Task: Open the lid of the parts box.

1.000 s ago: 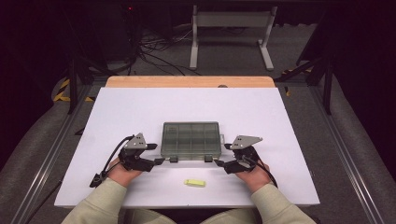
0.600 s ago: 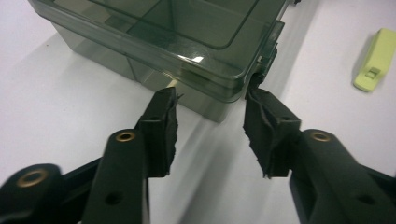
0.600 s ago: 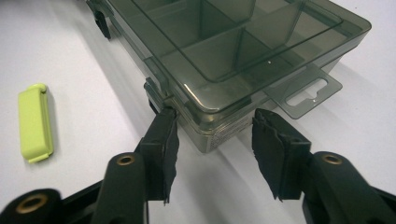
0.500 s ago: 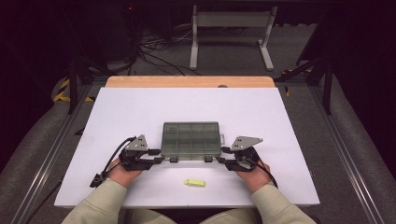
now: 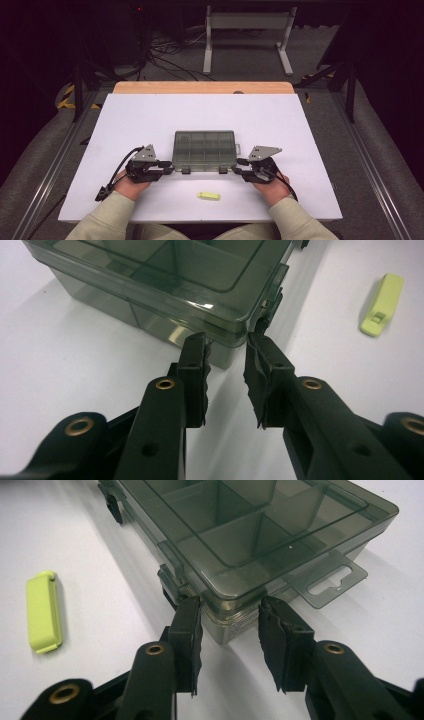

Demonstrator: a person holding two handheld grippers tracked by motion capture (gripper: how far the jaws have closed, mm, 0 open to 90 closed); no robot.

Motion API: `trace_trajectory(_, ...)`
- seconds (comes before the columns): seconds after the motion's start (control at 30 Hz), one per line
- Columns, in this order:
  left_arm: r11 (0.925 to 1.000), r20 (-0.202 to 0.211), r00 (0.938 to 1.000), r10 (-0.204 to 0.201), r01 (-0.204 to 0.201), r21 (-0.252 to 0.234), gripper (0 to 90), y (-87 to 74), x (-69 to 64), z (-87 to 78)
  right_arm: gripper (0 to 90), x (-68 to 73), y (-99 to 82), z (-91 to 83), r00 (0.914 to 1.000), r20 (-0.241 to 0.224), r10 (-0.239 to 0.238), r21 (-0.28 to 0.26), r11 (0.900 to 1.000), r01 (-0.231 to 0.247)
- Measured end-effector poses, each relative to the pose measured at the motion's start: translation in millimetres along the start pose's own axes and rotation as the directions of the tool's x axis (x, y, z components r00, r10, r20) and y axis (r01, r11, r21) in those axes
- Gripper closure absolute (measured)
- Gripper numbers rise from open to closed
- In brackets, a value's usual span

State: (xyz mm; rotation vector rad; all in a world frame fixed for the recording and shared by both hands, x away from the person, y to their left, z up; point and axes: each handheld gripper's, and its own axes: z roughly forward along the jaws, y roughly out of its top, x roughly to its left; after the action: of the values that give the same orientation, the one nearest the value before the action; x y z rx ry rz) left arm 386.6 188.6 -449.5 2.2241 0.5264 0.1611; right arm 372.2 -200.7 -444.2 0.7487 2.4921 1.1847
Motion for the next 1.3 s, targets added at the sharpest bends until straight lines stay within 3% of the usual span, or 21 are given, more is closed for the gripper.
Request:
trace_trajectory(0.27, 1.0, 0.003, 1.0, 0.008, -0.008, -0.002, 76.2, 0.3, -0.9, 0.1, 62.8, -0.1, 0.0, -0.5, 1.0, -0.002, 0.0, -0.002, 1.0, 0.0)
trace_trajectory(0.9, 1.0, 0.005, 1.0, 0.005, -0.005, -0.007, 78.4, 0.6, -0.5, -2.4, 69.7, -1.5, 0.8, -6.4, 0.9996, -0.026, 0.013, -0.026, 0.9996, -0.014)
trace_trajectory(1.13, 0.9991, 0.015, 0.9999, 0.005, -0.005, -0.042, 83.5, 1.7, -1.9, -6.2, 77.2, -2.0, 2.1, -11.2, 0.999, -0.038, 0.022, -0.054, 0.9982, -0.024)
trace_trajectory(1.3, 0.9944, 0.036, 0.9993, -0.003, 0.007, -0.106, 85.4, 2.2, -0.8, -9.8, 82.4, -1.5, 4.1, -12.7, 0.999, -0.038, 0.023, -0.08, 0.9964, -0.026)
